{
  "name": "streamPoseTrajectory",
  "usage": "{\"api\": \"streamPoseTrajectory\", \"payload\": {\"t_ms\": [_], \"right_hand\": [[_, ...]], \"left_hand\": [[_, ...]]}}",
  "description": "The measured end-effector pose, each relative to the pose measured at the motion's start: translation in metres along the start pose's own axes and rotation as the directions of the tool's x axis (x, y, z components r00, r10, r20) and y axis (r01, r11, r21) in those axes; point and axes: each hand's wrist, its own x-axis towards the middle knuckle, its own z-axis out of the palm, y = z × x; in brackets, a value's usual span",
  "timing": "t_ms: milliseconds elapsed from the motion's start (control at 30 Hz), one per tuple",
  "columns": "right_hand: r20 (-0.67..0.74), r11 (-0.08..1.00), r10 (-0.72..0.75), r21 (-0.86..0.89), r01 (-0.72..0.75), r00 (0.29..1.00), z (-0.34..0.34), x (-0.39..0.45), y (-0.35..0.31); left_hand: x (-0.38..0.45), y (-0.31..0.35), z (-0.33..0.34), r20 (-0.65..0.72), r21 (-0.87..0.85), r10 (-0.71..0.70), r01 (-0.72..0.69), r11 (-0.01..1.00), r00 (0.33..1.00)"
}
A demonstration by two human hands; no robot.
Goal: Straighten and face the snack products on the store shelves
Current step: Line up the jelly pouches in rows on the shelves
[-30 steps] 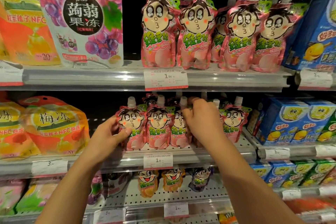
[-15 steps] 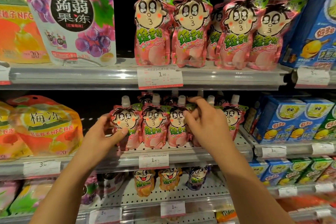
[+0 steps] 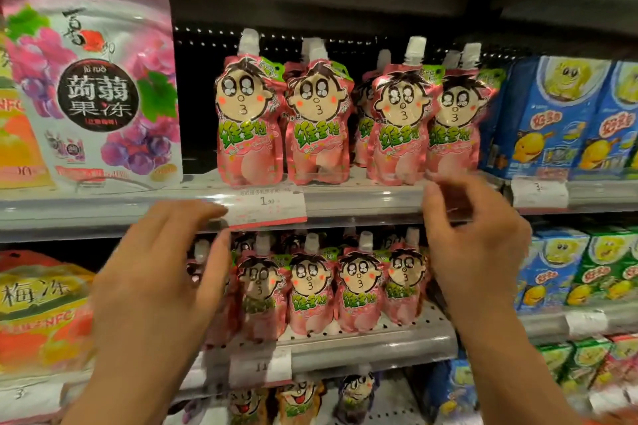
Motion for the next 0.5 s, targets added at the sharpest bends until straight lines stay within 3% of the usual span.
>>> {"api": "streamPoseTrajectory", "payload": {"t_ms": [167,333,500], "right_hand": [[-0.007,0.984,0.005,-0.175,-0.006,1.000,0.016,0.050,-0.013],[0.105,0.949,0.016,-0.315,0.018,0.994,0.023,0.055,-0.014],[0.153,0.933,0.017,-0.358,0.039,0.988,0.023,0.055,-0.008]], "left_hand": [[0.058,0.044,0.030,-0.010,0.032,0.105,-0.105,0.994,0.994],[0.076,0.060,0.061,0.044,0.137,0.056,-0.062,0.989,0.997],[0.078,0.065,0.069,0.014,0.199,0.021,-0.024,0.980,1.000]]}}
